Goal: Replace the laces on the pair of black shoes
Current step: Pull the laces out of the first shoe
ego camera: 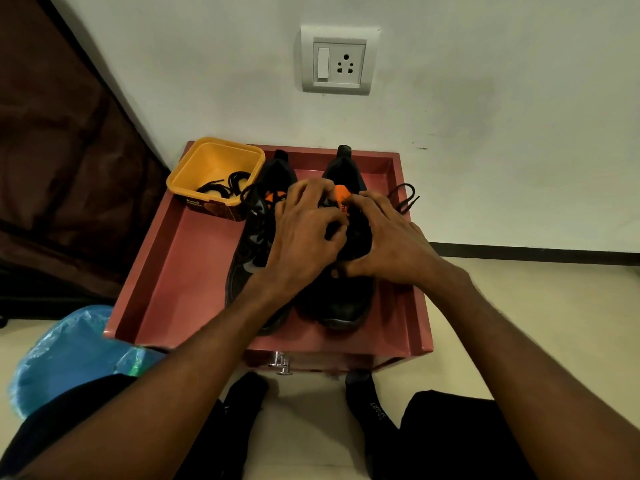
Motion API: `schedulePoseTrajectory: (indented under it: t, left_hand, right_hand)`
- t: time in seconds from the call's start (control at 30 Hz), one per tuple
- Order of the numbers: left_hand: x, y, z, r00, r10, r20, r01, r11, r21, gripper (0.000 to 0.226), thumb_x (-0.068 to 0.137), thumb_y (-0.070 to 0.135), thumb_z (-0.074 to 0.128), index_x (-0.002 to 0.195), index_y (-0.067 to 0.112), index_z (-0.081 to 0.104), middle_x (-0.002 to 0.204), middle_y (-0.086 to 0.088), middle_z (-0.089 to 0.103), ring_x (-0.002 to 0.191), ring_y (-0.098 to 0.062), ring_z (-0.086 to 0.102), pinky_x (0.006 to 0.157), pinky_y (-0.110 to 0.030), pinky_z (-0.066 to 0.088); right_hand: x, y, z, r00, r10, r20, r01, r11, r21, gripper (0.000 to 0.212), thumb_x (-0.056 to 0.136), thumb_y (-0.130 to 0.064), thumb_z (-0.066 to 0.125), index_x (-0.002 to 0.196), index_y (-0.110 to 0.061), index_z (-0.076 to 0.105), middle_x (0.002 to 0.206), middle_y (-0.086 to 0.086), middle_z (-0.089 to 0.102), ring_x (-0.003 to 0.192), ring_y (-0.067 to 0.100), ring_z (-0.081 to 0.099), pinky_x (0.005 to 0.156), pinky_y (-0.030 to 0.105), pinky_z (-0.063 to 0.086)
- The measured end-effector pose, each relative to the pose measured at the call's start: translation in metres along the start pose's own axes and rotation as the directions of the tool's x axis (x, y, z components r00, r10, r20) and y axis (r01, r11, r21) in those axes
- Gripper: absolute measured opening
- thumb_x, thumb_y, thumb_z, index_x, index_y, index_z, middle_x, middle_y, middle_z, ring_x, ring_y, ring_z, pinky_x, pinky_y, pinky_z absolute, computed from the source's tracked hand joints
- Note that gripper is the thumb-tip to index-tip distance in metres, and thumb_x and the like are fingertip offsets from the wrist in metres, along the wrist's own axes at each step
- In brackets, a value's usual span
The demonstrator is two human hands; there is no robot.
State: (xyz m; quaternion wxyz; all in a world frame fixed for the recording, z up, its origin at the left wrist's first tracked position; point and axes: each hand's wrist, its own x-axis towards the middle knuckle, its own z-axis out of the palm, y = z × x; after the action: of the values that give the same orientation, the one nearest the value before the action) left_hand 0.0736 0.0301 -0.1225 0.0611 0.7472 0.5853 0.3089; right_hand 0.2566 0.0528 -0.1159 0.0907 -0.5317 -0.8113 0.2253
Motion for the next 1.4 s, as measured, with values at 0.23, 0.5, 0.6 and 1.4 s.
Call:
schedulePoseTrajectory:
  t: [0.23, 0.5, 0.6, 1.4]
  left_hand:
    - [0.009, 0.009, -0.006, 0.973, -0.185, 0.135, 0.200, 0.973, -0.113, 0.014, 0.089, 0.038, 0.069, 0.088, 0.024, 0.072, 0.100, 0.007, 0.049, 0.105, -0.016, 0.048, 0.100, -0.049, 0.039]
    - [0.015, 0.019, -0.009, 0.991, -0.047, 0.123, 0.011, 0.958, 0.285, 0.020, 0.097, 0.043, 0.063, 0.097, 0.023, 0.064, 0.102, 0.005, 0.059, 0.107, -0.021, 0.052, 0.096, -0.042, 0.032]
    - [0.015, 0.022, -0.007, 0.991, -0.101, 0.091, 0.070, 0.954, 0.292, 0.020, 0.100, 0.038, 0.060, 0.109, 0.021, 0.065, 0.109, 0.003, 0.062, 0.113, -0.022, 0.051, 0.100, -0.041, 0.032]
    - [0.013, 0.027, -0.012, 0.992, -0.055, 0.117, 0.022, 0.964, 0.266, 0.023, 0.097, 0.027, 0.066, 0.119, 0.020, 0.070, 0.121, -0.004, 0.061, 0.115, -0.025, 0.055, 0.101, -0.042, 0.043]
  right_hand:
    - [0.004, 0.007, -0.004, 0.999, -0.029, -0.021, 0.030, 0.998, 0.061, 0.122, 0.049, -0.077, 0.077, 0.152, -0.043, 0.020, 0.159, -0.015, 0.022, 0.136, 0.017, 0.046, 0.107, 0.057, 0.044]
    - [0.011, 0.006, 0.004, 0.999, -0.042, -0.009, 0.043, 0.985, 0.165, 0.126, 0.046, -0.074, 0.083, 0.152, -0.047, 0.021, 0.161, -0.013, 0.021, 0.144, 0.019, 0.040, 0.109, 0.060, 0.043]
    - [0.012, 0.005, 0.006, 0.999, -0.047, -0.017, 0.050, 0.980, 0.191, 0.124, 0.046, -0.073, 0.083, 0.151, -0.046, 0.022, 0.159, -0.013, 0.022, 0.142, 0.021, 0.042, 0.109, 0.060, 0.044]
    - [0.014, 0.004, 0.010, 0.997, -0.069, -0.021, 0.072, 0.970, 0.233, 0.110, 0.053, -0.059, 0.079, 0.148, -0.038, 0.027, 0.154, -0.008, 0.027, 0.124, 0.023, 0.054, 0.098, 0.051, 0.055]
